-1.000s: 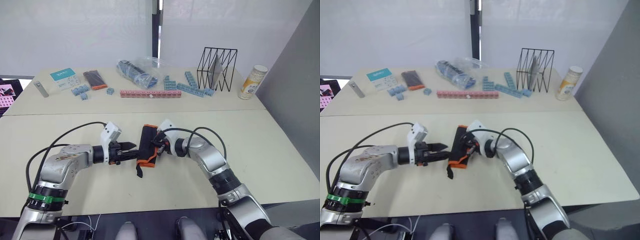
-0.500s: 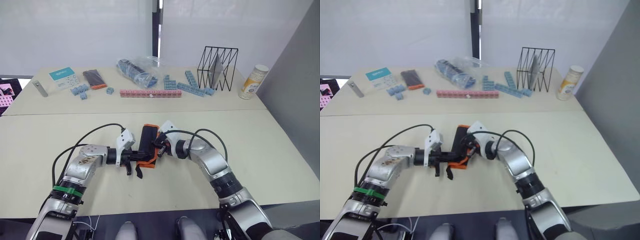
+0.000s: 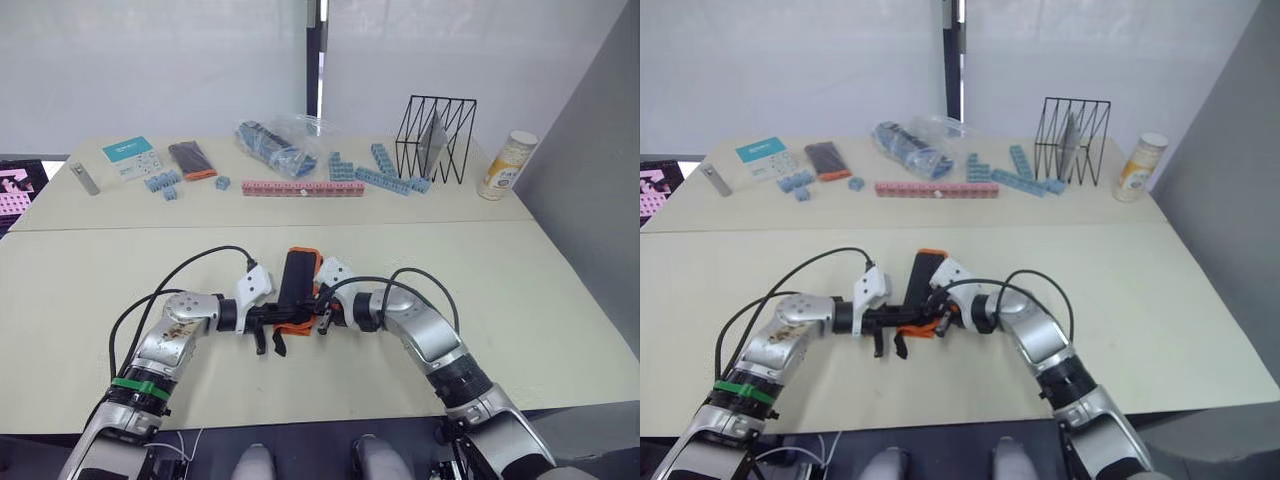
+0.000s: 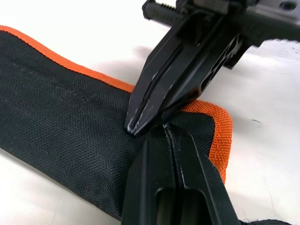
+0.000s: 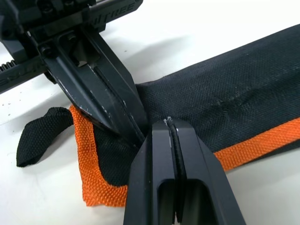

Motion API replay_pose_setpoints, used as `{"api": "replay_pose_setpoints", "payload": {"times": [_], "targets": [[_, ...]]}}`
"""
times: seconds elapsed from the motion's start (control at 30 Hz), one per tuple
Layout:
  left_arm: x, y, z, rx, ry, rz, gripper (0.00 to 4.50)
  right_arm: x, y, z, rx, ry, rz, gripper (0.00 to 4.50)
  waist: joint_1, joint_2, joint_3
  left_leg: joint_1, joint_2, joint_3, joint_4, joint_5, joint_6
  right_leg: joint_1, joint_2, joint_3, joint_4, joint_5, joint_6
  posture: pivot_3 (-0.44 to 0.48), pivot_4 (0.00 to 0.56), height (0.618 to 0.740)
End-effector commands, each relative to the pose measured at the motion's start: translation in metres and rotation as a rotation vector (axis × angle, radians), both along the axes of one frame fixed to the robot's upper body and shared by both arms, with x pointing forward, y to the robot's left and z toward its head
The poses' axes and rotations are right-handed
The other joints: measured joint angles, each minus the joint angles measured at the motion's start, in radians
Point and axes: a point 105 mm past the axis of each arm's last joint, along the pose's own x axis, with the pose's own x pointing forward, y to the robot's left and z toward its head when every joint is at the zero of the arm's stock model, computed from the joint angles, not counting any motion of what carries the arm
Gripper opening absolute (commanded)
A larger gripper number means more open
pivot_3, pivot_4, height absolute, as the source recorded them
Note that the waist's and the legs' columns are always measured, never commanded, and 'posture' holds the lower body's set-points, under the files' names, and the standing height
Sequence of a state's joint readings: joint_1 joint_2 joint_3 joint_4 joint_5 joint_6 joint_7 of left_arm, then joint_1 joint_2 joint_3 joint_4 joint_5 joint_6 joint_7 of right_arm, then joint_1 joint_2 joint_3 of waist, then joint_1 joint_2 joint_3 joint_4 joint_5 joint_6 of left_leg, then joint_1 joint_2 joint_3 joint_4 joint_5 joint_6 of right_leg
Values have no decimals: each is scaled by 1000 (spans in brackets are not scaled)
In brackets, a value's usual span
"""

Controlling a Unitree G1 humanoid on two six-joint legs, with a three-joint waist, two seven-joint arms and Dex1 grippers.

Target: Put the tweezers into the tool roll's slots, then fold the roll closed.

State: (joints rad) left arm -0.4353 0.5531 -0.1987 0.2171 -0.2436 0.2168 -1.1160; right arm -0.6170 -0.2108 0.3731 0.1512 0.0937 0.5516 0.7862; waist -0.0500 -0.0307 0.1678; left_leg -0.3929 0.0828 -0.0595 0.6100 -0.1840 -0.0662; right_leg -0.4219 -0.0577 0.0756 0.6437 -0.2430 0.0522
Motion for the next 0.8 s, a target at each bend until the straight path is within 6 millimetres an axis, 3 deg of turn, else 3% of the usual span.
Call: {"api": "replay_pose_setpoints", "payload": {"times": [0.03,0.3,0.53,0.8], "targets": [[-11,8,-29,85,101,8,15,20,-11,-21,-46,60,-104,0,-9,0,0,2,0,0,0,0,0,1,0,0,1,0,0,0,150,721],[-16,8,-29,88,106,-5,15,58,-19,-20,-25,52,-215,0,-22,0,0,8,0,0,0,6,9,3,0,0,2,-5,-9,0,150,721],[-17,9,-29,86,108,5,15,74,-5,-6,-20,6,-230,0,-23,1,-1,7,0,1,0,6,10,2,0,1,3,-4,-9,0,150,721],[-17,11,-29,84,108,15,15,92,-7,1,-38,-17,-314,0,-23,1,-1,6,-2,1,-3,6,10,1,2,7,3,-3,-8,0,150,721]]}}
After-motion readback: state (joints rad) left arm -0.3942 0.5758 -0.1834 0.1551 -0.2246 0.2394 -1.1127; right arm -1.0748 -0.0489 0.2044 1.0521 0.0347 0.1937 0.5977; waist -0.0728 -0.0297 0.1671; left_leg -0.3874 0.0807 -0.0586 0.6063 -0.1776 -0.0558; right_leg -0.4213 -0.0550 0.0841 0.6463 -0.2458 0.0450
